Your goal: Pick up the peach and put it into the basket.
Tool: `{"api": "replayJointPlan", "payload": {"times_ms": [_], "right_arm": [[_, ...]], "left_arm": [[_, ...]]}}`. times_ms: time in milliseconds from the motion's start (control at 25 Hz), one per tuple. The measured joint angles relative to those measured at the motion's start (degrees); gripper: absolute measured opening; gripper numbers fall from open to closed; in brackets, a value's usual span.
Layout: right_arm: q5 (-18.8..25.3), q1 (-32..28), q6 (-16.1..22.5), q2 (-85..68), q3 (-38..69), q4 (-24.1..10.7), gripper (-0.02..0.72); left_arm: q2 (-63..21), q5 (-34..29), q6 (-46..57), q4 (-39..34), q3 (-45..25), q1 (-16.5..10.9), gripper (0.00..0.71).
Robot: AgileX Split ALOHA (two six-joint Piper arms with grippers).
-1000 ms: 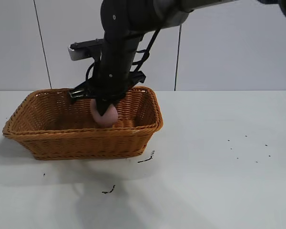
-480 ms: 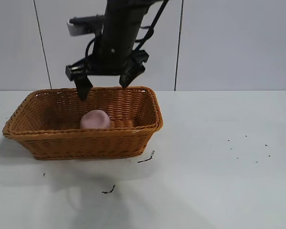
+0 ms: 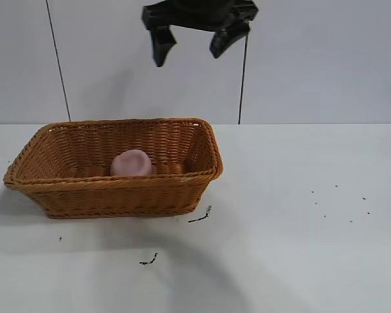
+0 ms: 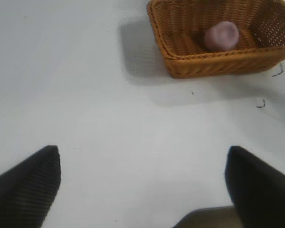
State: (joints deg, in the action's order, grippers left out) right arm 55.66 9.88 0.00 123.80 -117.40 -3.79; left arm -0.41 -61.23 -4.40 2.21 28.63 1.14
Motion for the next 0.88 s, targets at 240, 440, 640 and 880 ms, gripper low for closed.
{"api": "replayJointPlan", "payload": {"times_ms": [240, 440, 640, 880], "right_arm": [[5.17, -8.41, 0.00, 0.00, 0.00, 1.78, 0.689], [10.05, -8.67, -1.29, 0.00, 0.00, 3.16, 0.689], [13.70, -8.67, -2.02, -0.73, 0.92, 3.22, 0.689], [13.75, -8.67, -2.03, -10.90, 11.91, 5.09, 0.689]], "left_arm": [[0.00, 0.00, 0.00, 0.00, 0.00, 0.00, 0.692], [0.00, 0.00, 0.00, 0.00, 0.00, 0.00, 0.692], [0.00, 0.00, 0.00, 0.00, 0.00, 0.00, 0.692], [0.00, 0.00, 0.00, 0.00, 0.00, 0.00, 0.692]]}}
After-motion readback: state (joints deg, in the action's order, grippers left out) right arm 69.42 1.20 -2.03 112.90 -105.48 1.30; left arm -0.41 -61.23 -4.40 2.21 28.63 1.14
